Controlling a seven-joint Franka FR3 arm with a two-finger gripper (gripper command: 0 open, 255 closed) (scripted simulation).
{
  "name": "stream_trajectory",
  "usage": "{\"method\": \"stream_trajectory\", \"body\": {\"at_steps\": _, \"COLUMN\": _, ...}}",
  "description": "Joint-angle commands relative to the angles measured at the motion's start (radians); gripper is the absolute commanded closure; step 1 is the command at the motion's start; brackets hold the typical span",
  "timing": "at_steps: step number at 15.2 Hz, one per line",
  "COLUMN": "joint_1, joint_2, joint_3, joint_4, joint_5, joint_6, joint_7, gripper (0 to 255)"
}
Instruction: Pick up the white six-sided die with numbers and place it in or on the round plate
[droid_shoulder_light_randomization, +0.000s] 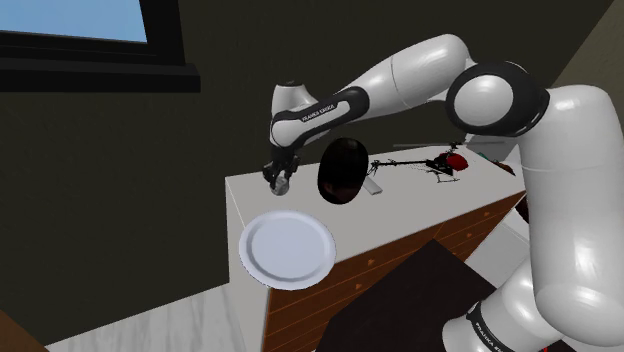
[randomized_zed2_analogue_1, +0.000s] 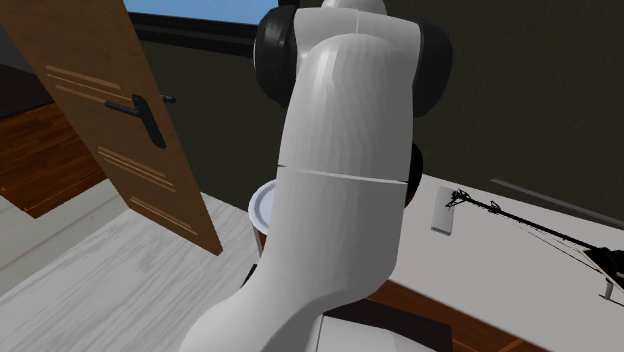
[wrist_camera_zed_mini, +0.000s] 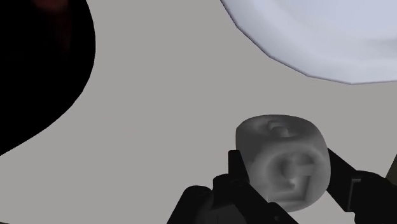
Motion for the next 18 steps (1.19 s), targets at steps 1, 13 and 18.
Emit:
{"method": "stream_trajectory", "body": {"at_steps": 1, "joint_1": 0.000, "joint_2": -0.014, "joint_3": 0.002, "joint_4": 0.007, "joint_5": 0.003, "joint_6": -0.021, "joint_7": -0.001, "gripper": 255}}
{"method": "stream_trajectory", "body": {"at_steps": 13, "joint_1": 0.030, "joint_2": -0.243, "joint_3": 0.033, "joint_4": -0.277, "joint_5": 0.017, "joint_6": 0.033, "joint_7": 0.068, "gripper": 255}}
{"method": "stream_trajectory", "body": {"at_steps": 18, "joint_1": 0.064, "joint_2": -0.380, "joint_3": 0.063, "joint_4": -0.478, "joint_5": 0.030, "joint_6": 0.096, "joint_7": 0.134, "gripper": 255}}
